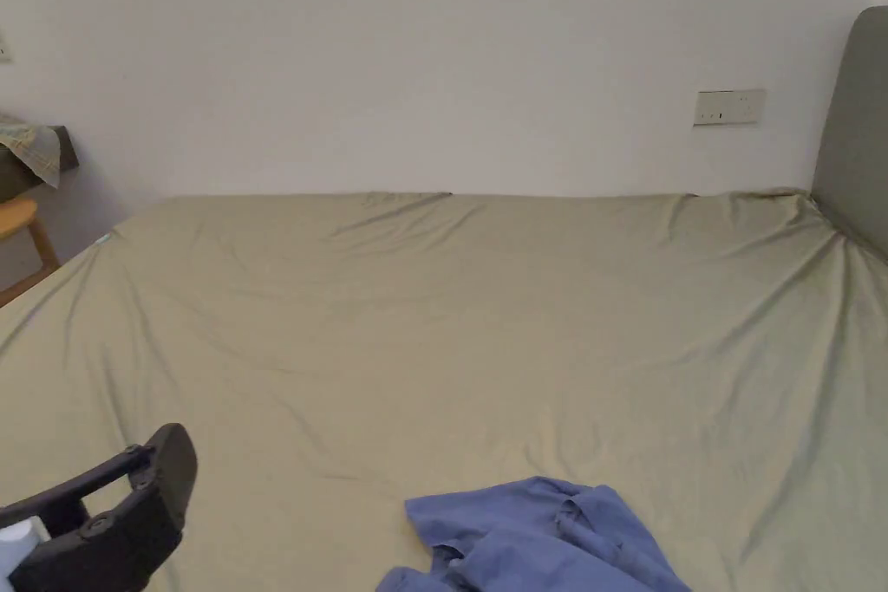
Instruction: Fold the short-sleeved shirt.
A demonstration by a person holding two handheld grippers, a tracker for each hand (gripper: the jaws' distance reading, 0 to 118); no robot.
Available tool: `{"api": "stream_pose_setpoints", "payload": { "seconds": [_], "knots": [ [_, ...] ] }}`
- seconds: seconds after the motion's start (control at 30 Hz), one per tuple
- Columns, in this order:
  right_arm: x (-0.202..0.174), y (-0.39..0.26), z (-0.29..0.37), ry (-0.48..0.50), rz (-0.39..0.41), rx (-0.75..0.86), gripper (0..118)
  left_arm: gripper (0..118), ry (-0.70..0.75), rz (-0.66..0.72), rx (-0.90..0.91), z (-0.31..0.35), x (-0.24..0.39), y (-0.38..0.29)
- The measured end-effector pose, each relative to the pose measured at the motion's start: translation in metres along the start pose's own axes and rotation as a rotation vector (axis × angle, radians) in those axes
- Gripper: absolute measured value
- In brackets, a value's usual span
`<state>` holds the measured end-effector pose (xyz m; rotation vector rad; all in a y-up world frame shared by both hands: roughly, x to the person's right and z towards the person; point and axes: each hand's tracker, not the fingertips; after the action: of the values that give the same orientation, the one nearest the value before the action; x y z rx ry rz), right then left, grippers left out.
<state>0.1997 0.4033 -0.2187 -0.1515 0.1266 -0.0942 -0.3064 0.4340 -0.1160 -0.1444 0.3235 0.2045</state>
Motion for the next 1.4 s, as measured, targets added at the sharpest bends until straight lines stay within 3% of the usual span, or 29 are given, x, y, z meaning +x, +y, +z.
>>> {"api": "stream_pose_setpoints", "payload": {
  "seconds": [0.03,0.07,0.13,0.2,0.23,0.63,0.73,0.77,0.8,0.83,0.97,1.03,1.13,1.23,1.3,1.33,1.37,1.4],
  "knots": [
    [0.000,0.000,0.000,-0.006,0.000,0.003,0,115,0.008,0.019,0.048,0.008,-0.006,-0.002],
    [0.001,-0.002,0.000,-0.008,-0.008,0.007,0,88,-0.003,0.007,0.047,0.015,-0.011,-0.003],
    [0.001,-0.001,0.000,-0.002,-0.034,0.010,0,1,0.044,-0.048,0.051,0.018,-0.010,-0.006],
    [-0.003,0.002,0.000,-0.001,-0.039,0.015,0,0,0.091,-0.092,0.044,0.014,-0.015,-0.013],
    [-0.005,0.004,-0.001,-0.001,-0.034,0.016,0,0,0.036,-0.102,-0.011,0.011,-0.017,-0.014],
    [-0.015,0.005,-0.005,0.009,-0.011,0.011,0,0,-0.048,-0.103,-0.100,-0.023,0.012,-0.042],
    [-0.014,0.000,-0.013,0.004,-0.021,-0.013,0,2,-0.095,-0.106,-0.253,-0.050,0.018,-0.061],
    [-0.014,-0.002,-0.016,0.007,-0.023,-0.022,0,35,-0.132,-0.089,-0.341,-0.065,0.020,-0.071],
    [-0.015,-0.005,-0.020,0.004,-0.019,-0.032,0,84,-0.169,-0.071,-0.414,-0.079,0.023,-0.083],
    [-0.015,-0.007,-0.024,0.002,-0.012,-0.044,0,118,-0.177,-0.079,-0.459,-0.097,0.025,-0.100],
    [-0.014,-0.021,-0.043,-0.002,-0.008,-0.102,0,104,-0.221,-0.147,-0.666,-0.164,0.043,-0.192],
    [-0.013,-0.028,-0.051,-0.010,-0.009,-0.132,0,110,-0.204,-0.219,-0.831,-0.188,0.058,-0.229],
    [-0.010,-0.038,-0.061,-0.024,-0.009,-0.166,0,107,-0.213,-0.245,-0.851,-0.205,0.061,-0.258],
    [-0.010,-0.046,-0.070,-0.031,-0.007,-0.195,0,83,-0.207,-0.329,-0.934,-0.212,0.069,-0.275],
    [-0.006,-0.054,-0.076,-0.031,-0.006,-0.210,0,79,-0.200,-0.447,-0.911,-0.207,0.077,-0.281],
    [-0.007,-0.056,-0.079,-0.028,-0.006,-0.217,0,64,-0.209,-0.460,-0.887,-0.201,0.081,-0.273],
    [-0.008,-0.058,-0.081,-0.025,-0.005,-0.223,0,9,-0.271,-0.417,-0.872,-0.197,0.079,-0.265],
    [-0.010,-0.060,-0.084,-0.022,-0.005,-0.229,0,2,-0.302,-0.392,-0.860,-0.194,0.079,-0.261]
  ]
}}
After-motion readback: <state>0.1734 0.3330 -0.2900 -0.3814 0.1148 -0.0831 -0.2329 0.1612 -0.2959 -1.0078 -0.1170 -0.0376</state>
